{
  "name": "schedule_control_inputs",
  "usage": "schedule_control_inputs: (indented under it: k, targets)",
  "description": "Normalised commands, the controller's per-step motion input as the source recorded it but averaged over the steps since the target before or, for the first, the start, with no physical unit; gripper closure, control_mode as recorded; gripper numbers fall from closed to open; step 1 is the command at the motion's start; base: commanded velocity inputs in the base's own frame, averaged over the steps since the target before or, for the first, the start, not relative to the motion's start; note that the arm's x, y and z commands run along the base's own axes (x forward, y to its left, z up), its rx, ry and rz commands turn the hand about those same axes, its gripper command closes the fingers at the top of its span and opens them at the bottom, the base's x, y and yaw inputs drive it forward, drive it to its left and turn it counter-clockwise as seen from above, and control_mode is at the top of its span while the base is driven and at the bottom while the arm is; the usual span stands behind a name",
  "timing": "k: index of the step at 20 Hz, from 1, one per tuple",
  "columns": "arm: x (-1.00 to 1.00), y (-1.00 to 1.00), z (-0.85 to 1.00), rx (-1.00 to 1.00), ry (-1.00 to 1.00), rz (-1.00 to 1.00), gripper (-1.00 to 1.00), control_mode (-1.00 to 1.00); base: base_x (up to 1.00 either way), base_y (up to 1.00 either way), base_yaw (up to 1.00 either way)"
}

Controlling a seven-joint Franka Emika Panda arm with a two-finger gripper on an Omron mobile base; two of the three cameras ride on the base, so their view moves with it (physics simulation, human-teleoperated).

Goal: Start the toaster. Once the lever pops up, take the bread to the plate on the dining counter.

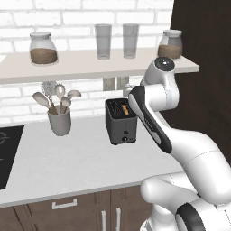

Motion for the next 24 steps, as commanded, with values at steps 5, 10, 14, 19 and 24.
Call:
schedule_control_inputs:
  k: [5,10,14,19,24]
  targets:
    - [0.00,0.00,0.00,0.00,0.00,0.00,-1.00,-1.00,0.00,0.00,0.00]
    - [0.00,0.00,0.00,0.00,0.00,0.00,-1.00,-1.00,0.00,0.00,0.00]
    - [0.00,0.00,0.00,0.00,0.00,0.00,-1.00,-1.00,0.00,0.00,0.00]
    - [0.00,0.00,0.00,0.00,0.00,0.00,-1.00,-1.00,0.00,0.00,0.00]
    - [0.00,0.00,0.00,0.00,0.00,0.00,-1.00,-1.00,0.00,0.00,0.00]
